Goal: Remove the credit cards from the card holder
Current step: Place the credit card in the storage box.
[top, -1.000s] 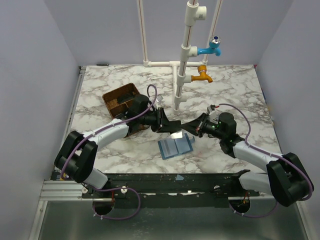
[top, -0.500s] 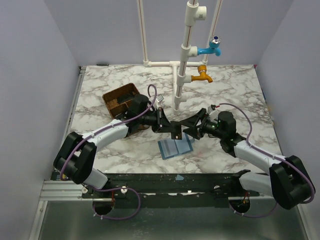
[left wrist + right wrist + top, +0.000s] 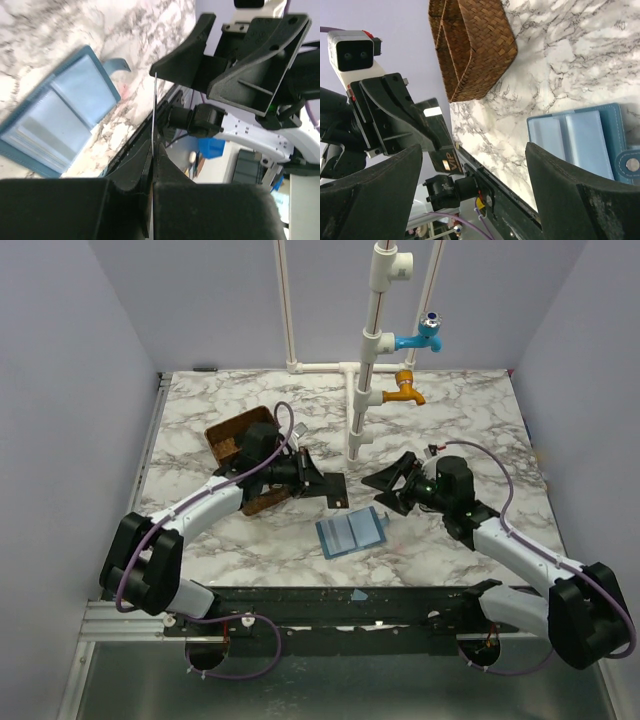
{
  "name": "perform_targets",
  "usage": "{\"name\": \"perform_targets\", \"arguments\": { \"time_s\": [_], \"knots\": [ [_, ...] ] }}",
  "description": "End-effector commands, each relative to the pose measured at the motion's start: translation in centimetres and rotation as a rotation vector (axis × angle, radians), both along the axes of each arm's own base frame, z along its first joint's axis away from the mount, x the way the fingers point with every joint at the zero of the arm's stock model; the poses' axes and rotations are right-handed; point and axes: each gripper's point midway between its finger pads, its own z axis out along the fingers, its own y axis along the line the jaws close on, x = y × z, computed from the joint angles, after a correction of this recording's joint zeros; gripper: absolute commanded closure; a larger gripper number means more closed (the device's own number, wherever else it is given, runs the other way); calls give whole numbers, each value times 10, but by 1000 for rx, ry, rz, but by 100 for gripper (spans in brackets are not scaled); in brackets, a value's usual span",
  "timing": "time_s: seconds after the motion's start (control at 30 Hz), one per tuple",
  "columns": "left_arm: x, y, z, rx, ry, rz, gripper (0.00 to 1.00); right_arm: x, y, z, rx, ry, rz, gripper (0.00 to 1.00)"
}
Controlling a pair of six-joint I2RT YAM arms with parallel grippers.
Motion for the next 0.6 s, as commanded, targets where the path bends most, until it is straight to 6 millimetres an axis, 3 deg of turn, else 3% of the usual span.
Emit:
{"name": "perform_targets", "arguments": {
  "time_s": [0.0,0.13,0.43,0.57],
  "knots": [
    [36,29,14,42,-71,143,100,11,0,4,-58,-22,0,13],
    [74,58,18,95,-93,304,100,14,4,5,-65,-23,19,13],
    [183,157,38,173,-129,850,100,9,3,-5,-84,-5,36,13],
    [209,197,33,186,-102,1065,100,6,1,-4,-100,-1,44,13]
  ]
}}
